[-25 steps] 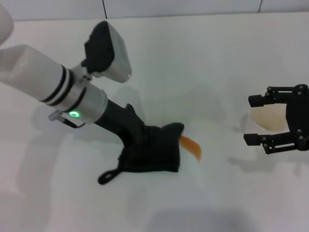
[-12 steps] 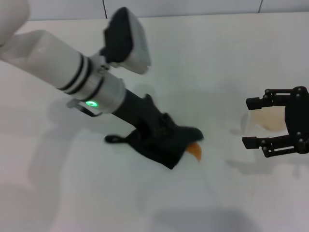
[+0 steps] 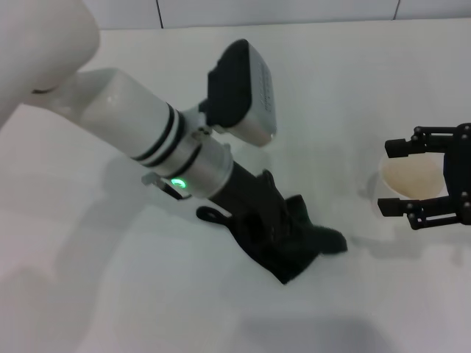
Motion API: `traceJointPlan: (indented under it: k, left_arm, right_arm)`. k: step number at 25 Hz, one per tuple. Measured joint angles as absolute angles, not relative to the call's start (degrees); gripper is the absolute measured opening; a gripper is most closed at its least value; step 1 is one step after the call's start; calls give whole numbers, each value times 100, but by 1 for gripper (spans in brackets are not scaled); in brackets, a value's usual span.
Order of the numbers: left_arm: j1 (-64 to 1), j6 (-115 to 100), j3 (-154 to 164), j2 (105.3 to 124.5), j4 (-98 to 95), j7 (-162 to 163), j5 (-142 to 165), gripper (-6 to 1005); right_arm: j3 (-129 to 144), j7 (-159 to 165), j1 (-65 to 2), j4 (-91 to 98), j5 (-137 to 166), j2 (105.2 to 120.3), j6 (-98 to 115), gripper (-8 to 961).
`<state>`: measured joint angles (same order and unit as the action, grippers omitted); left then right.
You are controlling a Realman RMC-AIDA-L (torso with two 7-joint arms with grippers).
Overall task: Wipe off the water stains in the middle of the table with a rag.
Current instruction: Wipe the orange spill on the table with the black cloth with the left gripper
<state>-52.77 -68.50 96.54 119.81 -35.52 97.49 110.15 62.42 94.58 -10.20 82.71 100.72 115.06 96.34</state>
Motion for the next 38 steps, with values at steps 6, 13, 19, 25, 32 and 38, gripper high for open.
traceJointPlan:
  k: [6, 13, 19, 25, 32, 38]
  left_arm:
    - [-5217, -6754, 10397, 11994, -3587, 9777, 10513, 35]
    - [-5171, -6584, 10425, 11969, -3492, 9797, 10512, 35]
    - [-5144, -6474, 9702, 11927, -3263, 9800, 11178, 35]
    - [-5101, -6448, 8757, 11923, -3244, 9843, 12038, 35]
    - [-5119, -6441, 8245, 11919, -3286, 9827, 12491, 36]
    - [-5280, -6440, 8393, 11967, -3285, 9737, 12365, 36]
  right_arm:
    - [6240, 9457, -1006, 8329, 10074, 11504, 9653, 816]
    - [6240, 9461, -999, 8362, 10050, 11504, 9696, 815]
    - [6240, 9477, -993, 8375, 10039, 11504, 9714, 816]
    - [6240, 9494, -1005, 8376, 10038, 11505, 9700, 816]
    - [6248, 9498, -1012, 8368, 10046, 11505, 9686, 815]
    - [6280, 9485, -1027, 8338, 10057, 11513, 9665, 816]
